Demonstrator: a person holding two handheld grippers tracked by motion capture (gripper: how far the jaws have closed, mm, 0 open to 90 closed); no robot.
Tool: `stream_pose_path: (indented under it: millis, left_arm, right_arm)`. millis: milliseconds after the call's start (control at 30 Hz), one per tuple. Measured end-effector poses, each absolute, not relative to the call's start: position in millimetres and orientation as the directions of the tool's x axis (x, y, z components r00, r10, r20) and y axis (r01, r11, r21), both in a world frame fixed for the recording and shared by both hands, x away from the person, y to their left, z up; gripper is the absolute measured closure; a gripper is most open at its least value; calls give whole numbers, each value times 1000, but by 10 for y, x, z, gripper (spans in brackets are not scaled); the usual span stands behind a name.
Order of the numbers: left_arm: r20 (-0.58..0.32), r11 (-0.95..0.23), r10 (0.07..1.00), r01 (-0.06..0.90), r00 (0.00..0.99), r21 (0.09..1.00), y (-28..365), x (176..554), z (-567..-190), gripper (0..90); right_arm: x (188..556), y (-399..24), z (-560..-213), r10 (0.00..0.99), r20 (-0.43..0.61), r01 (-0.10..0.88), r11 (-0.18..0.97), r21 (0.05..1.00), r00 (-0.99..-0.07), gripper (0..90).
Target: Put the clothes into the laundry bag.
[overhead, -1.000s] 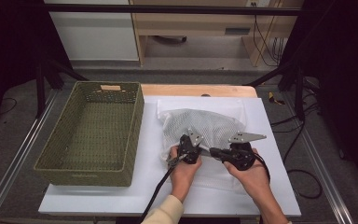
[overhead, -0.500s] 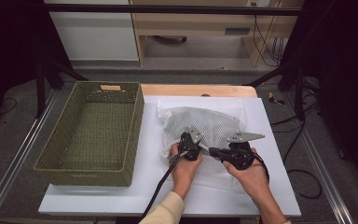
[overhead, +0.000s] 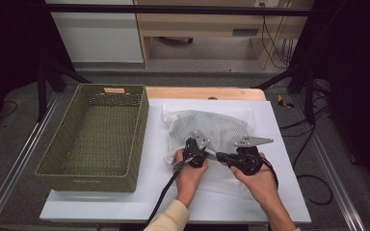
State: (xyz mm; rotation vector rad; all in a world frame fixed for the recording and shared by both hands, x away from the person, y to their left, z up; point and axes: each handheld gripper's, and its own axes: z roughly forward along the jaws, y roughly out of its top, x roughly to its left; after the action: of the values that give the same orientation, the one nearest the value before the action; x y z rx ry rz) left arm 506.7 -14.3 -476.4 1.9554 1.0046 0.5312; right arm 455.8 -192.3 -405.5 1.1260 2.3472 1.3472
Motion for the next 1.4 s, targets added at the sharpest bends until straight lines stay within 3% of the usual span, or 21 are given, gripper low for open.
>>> stream_pose_path:
  millis: [400, 1400]
  left_arm:
    - [-15, -339, 806, 483, 592, 807, -88, 4952, -4843, 900]
    - [-21, -283, 844, 479, 535, 831, -173, 5249, -4789, 900]
  right_arm:
    - [4548, -1930, -4033, 707, 176, 509, 291, 810, -685, 899]
    - [4581, -1873, -4070, 709, 173, 519, 307, 797, -684, 899]
